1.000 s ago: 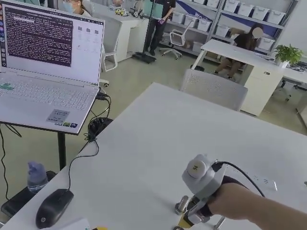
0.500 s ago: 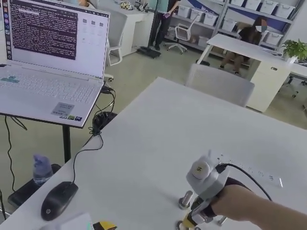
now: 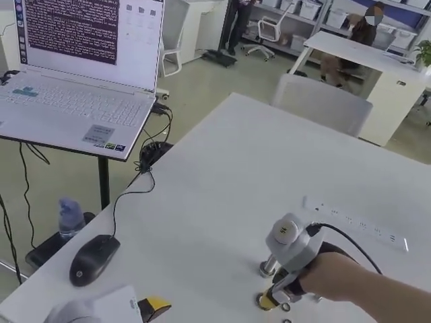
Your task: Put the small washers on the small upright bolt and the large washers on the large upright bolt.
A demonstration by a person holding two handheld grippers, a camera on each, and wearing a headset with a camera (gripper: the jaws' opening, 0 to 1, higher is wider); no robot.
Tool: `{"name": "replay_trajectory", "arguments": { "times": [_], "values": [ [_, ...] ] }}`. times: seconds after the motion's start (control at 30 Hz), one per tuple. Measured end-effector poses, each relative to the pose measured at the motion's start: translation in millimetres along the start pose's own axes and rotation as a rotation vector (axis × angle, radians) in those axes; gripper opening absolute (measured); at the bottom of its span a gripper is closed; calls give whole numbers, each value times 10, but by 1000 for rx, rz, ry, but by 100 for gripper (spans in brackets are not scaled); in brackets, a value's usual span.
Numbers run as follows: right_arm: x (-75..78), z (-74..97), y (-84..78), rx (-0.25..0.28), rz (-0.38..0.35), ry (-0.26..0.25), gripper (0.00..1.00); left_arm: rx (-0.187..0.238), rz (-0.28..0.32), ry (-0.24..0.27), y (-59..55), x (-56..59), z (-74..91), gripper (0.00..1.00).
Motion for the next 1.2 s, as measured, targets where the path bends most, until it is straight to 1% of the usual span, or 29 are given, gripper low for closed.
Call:
{"name": "replay_trajectory", "arguments": {
  "times": [0.13,0.27,0.43,0.53,0.6,0.7,0.83,0.9,1.0,1.07,1.2],
  "values": [
    [-10,-45,-38,-6,-7,-3,37,0,0,1,-5,-1,30,78],
    [-8,-98,-71,-16,-13,-3,37,-13,-5,-1,-15,2,51,78],
    [-5,-141,-81,-17,-18,-7,37,-9,-2,10,-8,-18,86,78],
    [-21,-148,-83,-26,-3,-9,37,-15,0,9,-27,-15,92,78],
    [-20,-151,-87,-24,-10,-10,37,-18,-6,8,-37,-11,95,78],
    [-28,-165,-101,-25,-6,-18,36,-16,1,7,-37,-3,100,78],
    [-47,-197,-150,-33,-7,-29,36,-21,0,2,-45,13,105,78],
    [-37,-188,-144,-21,-17,-39,35,-23,1,0,-47,19,108,78],
    [-22,-185,-148,-19,-10,-38,34,-23,5,1,-55,15,116,77],
    [-33,-189,-145,-22,-9,-42,34,-31,6,0,-74,14,120,77],
    [-38,-189,-146,-18,-15,-48,32,-28,5,-4,-63,28,112,77]
  ]
}}
Point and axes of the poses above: the centre of the closed fingertips' face, and the gripper's own axes: z roughly backward along the fingers, x roughly to its right, y roughly out of its top, the point moved 8 cm from there along z, roughly backward along the fingers, and after that the axes turned 15 degrees about x, right-handed, at the moved point
